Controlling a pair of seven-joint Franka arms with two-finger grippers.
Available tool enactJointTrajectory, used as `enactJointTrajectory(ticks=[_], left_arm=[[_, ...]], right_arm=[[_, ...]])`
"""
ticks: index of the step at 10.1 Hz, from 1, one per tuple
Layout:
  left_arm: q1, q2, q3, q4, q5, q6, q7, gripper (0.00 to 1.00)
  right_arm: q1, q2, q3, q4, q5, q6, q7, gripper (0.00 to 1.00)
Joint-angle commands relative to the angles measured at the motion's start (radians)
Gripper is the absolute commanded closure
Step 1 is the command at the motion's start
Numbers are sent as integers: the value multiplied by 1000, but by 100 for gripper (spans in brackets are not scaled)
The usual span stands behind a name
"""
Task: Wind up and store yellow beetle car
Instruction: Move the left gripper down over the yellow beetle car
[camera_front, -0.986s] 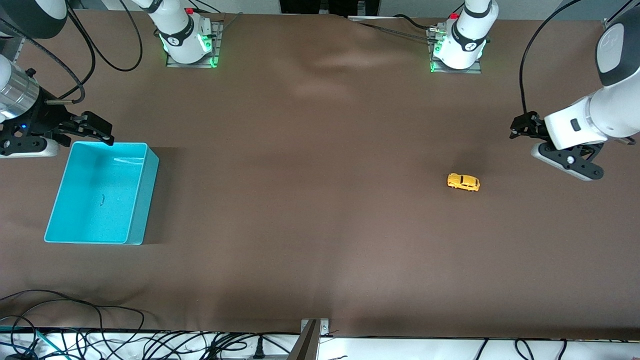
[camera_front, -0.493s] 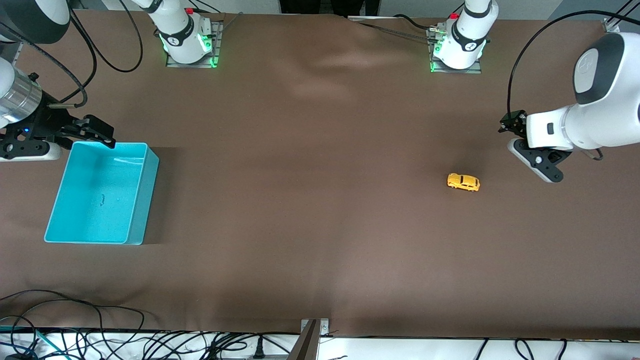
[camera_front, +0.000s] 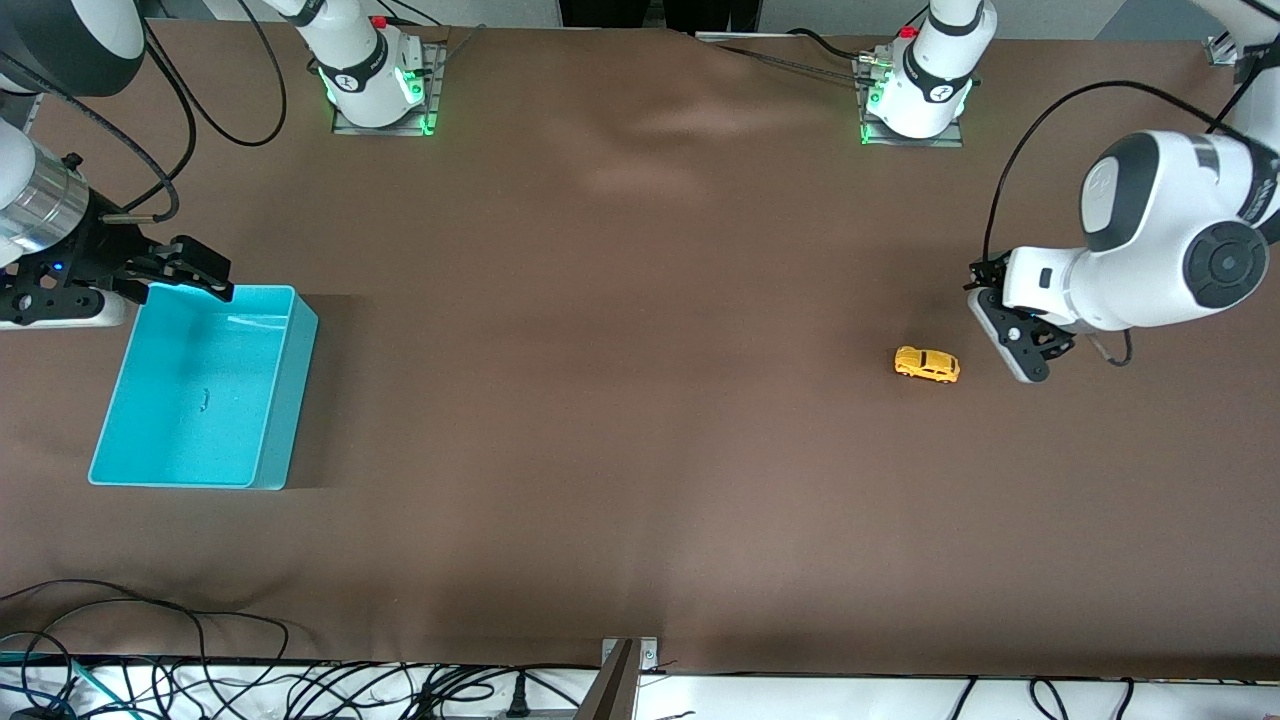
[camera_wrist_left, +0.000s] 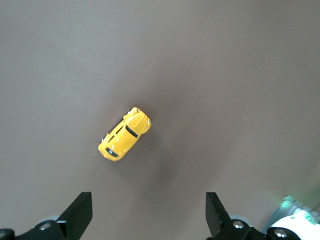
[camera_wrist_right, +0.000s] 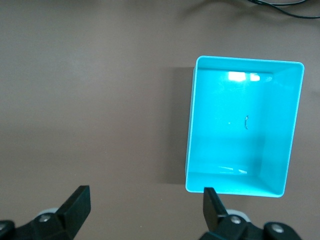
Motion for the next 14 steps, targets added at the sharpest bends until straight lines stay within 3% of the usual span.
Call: enactJointTrajectory(ticks=[1,5,7,14], left_arm=[[5,62,-4,-46,-3,125,177,0],[21,122,-3,-142,-2,363,447,0],[-39,119,-25,-213,119,490,431,0],[-39,125,-29,-212,144,494,425,0]], right_arm=[[-5,-7,1,-7,3,9,-12,0],[-5,-7,1,-7,3,6,-12,0],[-5,-7,1,-7,3,9,-12,0],[-5,-6,1,-7,3,9,-12,0]])
